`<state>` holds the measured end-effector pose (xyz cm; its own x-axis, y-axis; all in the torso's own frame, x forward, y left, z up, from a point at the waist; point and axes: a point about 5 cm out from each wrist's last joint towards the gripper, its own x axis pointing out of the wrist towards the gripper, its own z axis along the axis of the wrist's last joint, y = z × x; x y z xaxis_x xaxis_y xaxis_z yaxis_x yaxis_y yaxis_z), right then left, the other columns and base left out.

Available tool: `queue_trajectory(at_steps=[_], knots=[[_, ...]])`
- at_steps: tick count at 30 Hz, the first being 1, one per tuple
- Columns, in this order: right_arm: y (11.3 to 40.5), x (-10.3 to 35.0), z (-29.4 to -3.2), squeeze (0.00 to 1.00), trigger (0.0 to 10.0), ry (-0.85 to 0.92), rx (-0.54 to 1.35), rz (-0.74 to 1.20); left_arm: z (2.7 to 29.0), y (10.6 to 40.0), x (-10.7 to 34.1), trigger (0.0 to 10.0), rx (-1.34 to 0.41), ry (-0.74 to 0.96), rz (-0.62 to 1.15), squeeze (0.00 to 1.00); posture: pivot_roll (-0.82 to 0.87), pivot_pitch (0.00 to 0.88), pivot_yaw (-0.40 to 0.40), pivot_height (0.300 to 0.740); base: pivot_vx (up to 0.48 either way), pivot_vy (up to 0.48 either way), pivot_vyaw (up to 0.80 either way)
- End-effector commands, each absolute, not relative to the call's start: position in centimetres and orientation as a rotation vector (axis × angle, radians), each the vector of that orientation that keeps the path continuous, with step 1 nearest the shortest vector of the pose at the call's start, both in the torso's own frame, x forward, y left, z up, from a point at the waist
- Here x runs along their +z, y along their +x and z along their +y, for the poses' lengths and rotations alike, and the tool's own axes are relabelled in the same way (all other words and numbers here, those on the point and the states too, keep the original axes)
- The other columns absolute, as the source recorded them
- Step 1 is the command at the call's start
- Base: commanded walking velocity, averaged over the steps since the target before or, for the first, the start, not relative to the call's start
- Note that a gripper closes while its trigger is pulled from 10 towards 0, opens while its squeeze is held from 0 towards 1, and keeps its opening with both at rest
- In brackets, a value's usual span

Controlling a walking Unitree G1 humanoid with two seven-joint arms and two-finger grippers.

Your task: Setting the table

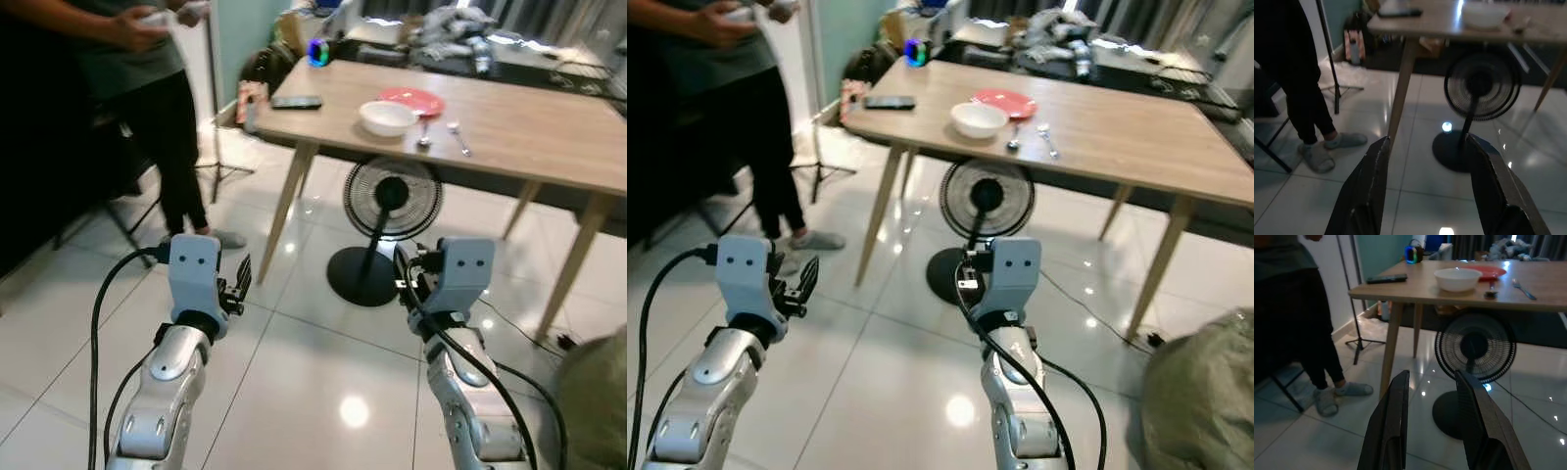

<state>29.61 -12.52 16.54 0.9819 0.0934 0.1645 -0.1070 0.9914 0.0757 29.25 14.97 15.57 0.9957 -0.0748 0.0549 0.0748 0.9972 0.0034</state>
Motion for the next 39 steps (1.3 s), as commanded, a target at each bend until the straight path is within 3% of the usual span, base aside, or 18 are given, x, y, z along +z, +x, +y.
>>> queue_trajectory(at_steps=[1,17,34,39], knots=[[29.56,16.39,-12.81,0.00,10.0,0.079,0.092,-0.155,14.83,29.20,15.29,10.0,-0.075,0.003,-0.043,0.00,-0.04,0.034,0.042,0.740,0.480,0.000,-0.80],[29.62,16.49,-12.81,0.00,10.0,0.072,0.087,-0.165,14.92,29.26,15.32,10.0,-0.075,0.006,-0.046,0.00,-0.04,0.029,0.043,0.740,0.480,0.000,-0.08],[29.76,16.50,-12.93,0.00,10.0,0.079,0.081,-0.163,14.90,29.24,15.33,10.0,-0.078,0.005,-0.048,0.00,-0.03,0.022,0.043,0.740,0.480,0.000,-0.73],[29.78,16.59,-12.96,0.00,10.0,0.076,0.080,-0.168,14.88,29.26,15.37,10.0,-0.078,0.005,-0.049,0.00,-0.03,0.024,0.043,0.740,0.480,0.000,0.00]])
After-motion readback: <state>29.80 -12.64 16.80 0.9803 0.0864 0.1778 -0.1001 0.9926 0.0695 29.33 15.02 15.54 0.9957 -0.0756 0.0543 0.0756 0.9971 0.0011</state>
